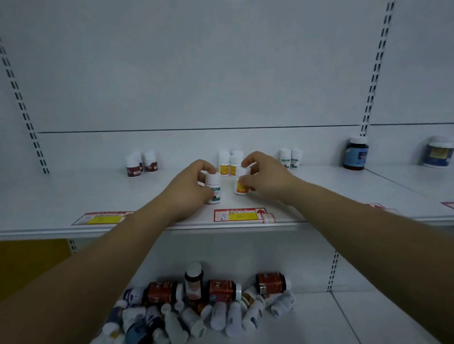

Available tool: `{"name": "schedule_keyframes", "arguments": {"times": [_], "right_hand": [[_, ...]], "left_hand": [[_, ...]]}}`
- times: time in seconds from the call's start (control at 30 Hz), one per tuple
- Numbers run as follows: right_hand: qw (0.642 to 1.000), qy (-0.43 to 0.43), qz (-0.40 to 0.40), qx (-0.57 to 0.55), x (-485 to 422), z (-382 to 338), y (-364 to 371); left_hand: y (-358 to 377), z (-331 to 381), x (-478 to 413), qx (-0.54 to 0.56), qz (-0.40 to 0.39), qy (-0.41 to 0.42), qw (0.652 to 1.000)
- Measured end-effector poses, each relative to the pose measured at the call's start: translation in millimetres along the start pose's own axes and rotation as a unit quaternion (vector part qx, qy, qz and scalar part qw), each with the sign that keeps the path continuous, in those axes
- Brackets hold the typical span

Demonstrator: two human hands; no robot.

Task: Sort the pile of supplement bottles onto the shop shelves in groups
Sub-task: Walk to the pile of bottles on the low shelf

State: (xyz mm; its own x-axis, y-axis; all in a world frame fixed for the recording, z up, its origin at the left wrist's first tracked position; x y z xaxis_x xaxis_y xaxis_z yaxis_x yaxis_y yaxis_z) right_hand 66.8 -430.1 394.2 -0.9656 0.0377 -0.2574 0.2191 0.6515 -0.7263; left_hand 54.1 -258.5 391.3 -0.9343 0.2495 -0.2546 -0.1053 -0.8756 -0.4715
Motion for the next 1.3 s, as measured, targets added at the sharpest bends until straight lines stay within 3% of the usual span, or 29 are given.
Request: {"name": "schedule_keyframes", "arguments": {"times": [0.2,0.5,0.7,0.83,0.93,1.2,1.3], "right_hand": [[0.977,-0.112,-0.002,0.18,-39,-23,19],[0.944,-0.135,0.0,0.299,-68,-16,31],[0.946,-0.133,0.009,0.295,-59,-2,-8],[0.944,-0.08,-0.028,0.319,-45,43,-53],[0.953,-0.088,-0.041,0.286,-41,52,-60],[0.953,-0.162,-0.068,0.246,-54,1,7],[0.951,-0.161,-0.06,0.257,-60,-4,20]], "left_hand": [[-2,-10,-5,0.024,0.023,-0.007,0.999],[1,-7,-3,-0.043,0.015,-0.008,0.999],[19,15,-11,-0.122,-0.026,-0.013,0.992],[60,40,-27,-0.158,-0.077,0.004,0.984],[72,40,-33,-0.18,-0.093,-0.002,0.979],[-3,-3,-17,-0.129,0.035,-0.031,0.991],[-10,-11,-13,-0.108,0.046,-0.023,0.993]]}}
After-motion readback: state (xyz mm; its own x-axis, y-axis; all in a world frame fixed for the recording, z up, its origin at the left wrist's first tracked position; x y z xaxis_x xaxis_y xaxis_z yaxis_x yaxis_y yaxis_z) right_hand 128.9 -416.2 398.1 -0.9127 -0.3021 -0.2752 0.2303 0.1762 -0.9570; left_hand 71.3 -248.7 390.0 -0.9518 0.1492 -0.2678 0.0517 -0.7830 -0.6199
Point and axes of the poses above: each hand's wrist, its own x-axis away from the middle knuckle, its own y-axis out of the palm, z = x × y, the point moved 8 cm from there along -x, towards the middle knuckle, and after that the axes turned 7 degrees about x, right-handed, at the moved point
